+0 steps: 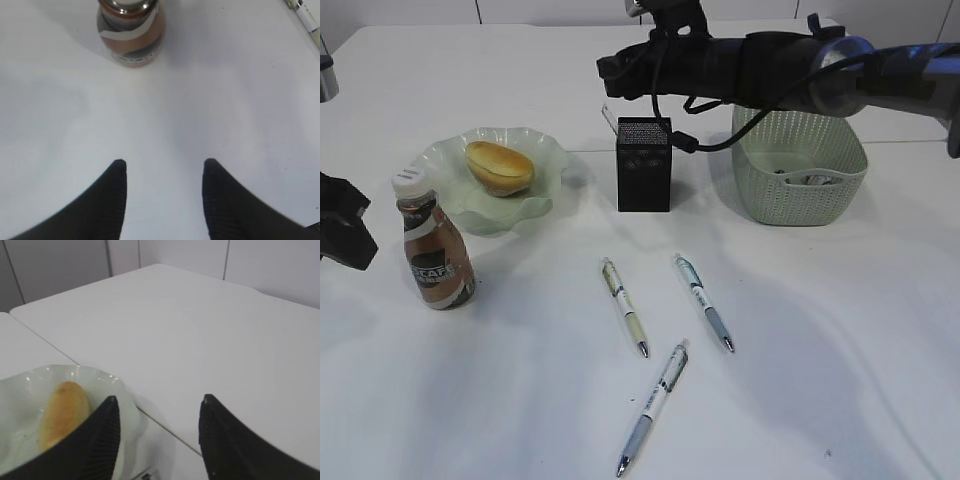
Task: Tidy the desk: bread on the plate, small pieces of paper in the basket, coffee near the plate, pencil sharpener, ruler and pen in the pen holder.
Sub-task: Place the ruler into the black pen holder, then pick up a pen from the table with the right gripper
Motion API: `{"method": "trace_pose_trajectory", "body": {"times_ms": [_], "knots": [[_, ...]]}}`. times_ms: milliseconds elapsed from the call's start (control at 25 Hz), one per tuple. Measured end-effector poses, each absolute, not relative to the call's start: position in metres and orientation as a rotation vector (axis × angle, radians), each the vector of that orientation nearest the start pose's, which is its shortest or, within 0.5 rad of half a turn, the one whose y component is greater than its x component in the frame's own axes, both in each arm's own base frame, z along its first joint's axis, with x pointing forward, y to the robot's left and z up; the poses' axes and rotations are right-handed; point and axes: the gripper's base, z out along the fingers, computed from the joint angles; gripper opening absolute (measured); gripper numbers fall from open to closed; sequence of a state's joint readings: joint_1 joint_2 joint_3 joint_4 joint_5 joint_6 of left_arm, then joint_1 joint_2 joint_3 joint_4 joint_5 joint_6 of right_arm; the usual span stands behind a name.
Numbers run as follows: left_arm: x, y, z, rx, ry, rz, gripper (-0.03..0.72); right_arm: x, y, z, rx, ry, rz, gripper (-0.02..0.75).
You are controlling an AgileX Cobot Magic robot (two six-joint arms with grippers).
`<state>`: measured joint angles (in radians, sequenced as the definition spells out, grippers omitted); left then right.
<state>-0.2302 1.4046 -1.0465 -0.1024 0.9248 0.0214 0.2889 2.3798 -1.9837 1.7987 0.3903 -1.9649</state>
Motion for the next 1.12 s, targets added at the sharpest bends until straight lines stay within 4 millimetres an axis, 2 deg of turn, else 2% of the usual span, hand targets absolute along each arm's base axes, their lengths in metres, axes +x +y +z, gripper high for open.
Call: {"method": "trace_pose_trajectory", "body": {"times_ms": [80,120,240,360,560,680,760,840,1040,1120], "knots": [[0.263,-0.069,0.278,0.284,2.758,-0.184,0.34,0.526,0.192,0.217,-0.653,1.667,0.449,0.407],[0.263,-0.069,0.278,0.284,2.758,-0.184,0.34,0.524,0.193,0.219,-0.662,1.65,0.531,0.407],[0.263,-0.069,0.278,0.284,2.758,-0.184,0.34,0.521,0.191,0.22,-0.685,1.632,0.618,0.407],[0.263,-0.069,0.278,0.284,2.758,-0.184,0.34,0.516,0.182,0.221,-0.766,1.611,0.736,0.407],[0.263,-0.069,0.278,0.284,2.758,-0.184,0.34,0.496,0.178,0.217,-1.015,1.607,0.942,0.407],[0.263,-0.069,0.278,0.284,2.758,-0.184,0.34,0.483,0.176,0.217,-1.205,1.68,0.926,0.407],[0.263,-0.069,0.278,0.284,2.758,-0.184,0.34,0.478,0.174,0.218,-1.244,1.725,0.94,0.407],[0.263,-0.069,0.278,0.284,2.758,-0.184,0.34,0.471,0.168,0.22,-1.353,1.832,0.878,0.407],[0.263,-0.069,0.278,0.284,2.758,-0.184,0.34,0.46,0.156,0.228,-1.401,2.05,0.787,0.407],[0.263,-0.069,0.278,0.285,2.76,-0.184,0.34,0.458,0.151,0.234,-1.356,2.153,0.749,0.407]]}}
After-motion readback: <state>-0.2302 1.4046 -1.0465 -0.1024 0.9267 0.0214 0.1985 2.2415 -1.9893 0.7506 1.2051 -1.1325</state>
